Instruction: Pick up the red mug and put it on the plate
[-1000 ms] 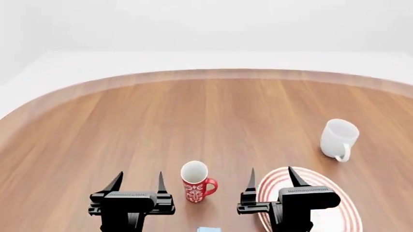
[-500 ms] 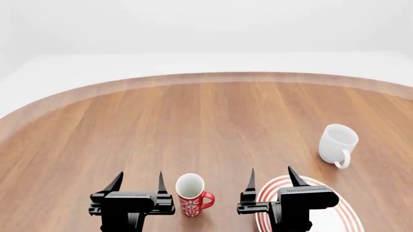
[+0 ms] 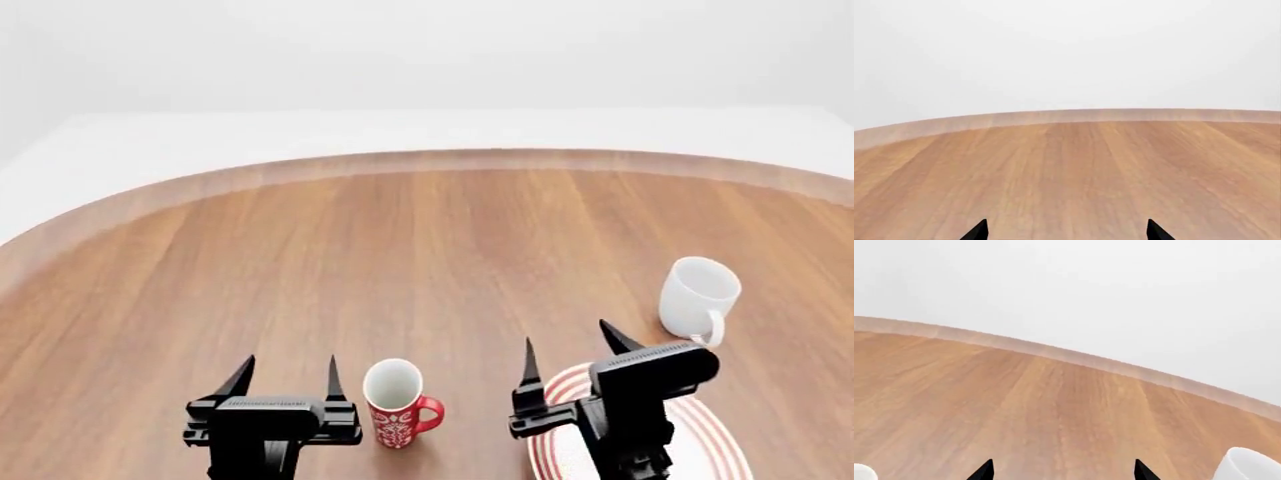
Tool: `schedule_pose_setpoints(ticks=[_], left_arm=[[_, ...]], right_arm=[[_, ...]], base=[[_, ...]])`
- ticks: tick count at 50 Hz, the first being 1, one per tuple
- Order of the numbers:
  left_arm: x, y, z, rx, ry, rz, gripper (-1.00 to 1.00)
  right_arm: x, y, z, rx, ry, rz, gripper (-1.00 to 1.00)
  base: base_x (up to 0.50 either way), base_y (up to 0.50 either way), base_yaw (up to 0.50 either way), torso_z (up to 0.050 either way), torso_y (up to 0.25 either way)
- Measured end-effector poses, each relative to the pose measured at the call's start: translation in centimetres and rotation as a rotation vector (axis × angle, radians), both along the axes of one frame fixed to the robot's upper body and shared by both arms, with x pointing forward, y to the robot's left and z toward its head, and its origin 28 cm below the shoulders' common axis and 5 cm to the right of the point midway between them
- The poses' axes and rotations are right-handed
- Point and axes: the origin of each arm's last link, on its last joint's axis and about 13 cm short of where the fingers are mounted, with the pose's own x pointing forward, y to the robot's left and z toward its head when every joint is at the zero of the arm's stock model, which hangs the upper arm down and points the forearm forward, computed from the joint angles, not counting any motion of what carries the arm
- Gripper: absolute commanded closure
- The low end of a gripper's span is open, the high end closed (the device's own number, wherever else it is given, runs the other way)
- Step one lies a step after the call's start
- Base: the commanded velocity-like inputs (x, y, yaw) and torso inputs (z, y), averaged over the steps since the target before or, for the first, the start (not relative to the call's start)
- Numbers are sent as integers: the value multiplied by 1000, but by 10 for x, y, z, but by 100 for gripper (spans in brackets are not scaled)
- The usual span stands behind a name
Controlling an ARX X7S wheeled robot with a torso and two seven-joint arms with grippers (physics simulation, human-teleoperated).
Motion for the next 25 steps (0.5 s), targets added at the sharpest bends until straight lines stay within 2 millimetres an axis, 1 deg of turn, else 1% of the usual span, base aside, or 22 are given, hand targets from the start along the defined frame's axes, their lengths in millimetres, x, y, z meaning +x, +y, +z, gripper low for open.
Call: schedule_pose_setpoints(ticks=[14, 20, 25], left_arm=[[0, 0, 1, 3, -2, -2, -100], [0, 0, 2, 3, -3, -2, -100], [-1, 0, 2, 2, -4, -2, -100]], right_arm=[[5, -36, 29, -122, 102, 287, -100], [10, -45, 38, -132, 151, 398, -100], [13, -50, 43, -133, 187, 453, -100]], base=[[0, 0, 0, 0, 0], [0, 0, 0, 0, 0], [0, 0, 0, 0, 0]])
